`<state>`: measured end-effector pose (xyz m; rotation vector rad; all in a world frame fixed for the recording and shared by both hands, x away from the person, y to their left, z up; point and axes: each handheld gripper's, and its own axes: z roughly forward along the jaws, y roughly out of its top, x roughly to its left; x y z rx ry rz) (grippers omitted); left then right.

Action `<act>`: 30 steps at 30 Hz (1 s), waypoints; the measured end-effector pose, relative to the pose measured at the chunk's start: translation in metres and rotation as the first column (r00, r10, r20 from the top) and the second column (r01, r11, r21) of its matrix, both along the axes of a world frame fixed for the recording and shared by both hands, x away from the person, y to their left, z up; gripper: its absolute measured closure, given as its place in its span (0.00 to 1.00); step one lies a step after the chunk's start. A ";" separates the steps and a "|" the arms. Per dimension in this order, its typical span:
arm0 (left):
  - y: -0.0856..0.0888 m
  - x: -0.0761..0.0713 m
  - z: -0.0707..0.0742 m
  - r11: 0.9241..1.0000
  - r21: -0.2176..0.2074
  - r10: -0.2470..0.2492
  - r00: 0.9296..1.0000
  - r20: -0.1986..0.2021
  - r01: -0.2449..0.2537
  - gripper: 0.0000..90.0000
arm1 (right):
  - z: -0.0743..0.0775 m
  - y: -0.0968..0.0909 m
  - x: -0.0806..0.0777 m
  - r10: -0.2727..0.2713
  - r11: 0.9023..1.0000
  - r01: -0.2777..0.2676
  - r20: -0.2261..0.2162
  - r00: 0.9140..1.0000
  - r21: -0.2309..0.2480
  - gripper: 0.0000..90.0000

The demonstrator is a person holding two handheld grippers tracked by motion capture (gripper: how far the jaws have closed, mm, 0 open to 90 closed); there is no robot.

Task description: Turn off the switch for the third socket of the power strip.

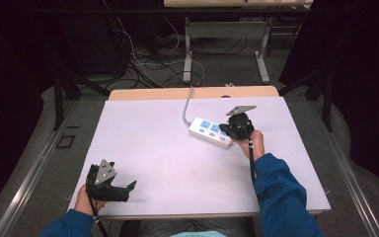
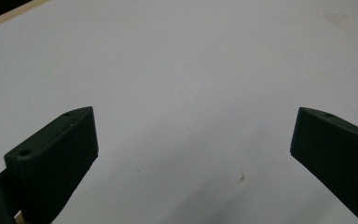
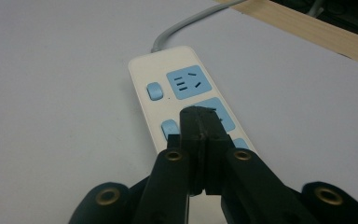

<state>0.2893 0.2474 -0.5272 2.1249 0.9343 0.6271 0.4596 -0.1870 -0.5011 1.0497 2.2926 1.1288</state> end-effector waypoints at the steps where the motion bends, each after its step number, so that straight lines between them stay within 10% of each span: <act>1: 0.000 0.000 0.000 1.000 0.000 0.000 1.000 0.000 0.000 0.01 | 0.000 0.000 0.000 -0.002 1.000 0.002 -0.002 1.000 -0.007 1.00; 30: 0.000 0.000 0.000 1.000 0.000 0.000 1.000 0.001 0.000 0.01 | -0.022 0.007 0.005 -0.022 0.990 0.009 -0.093 0.995 -0.141 1.00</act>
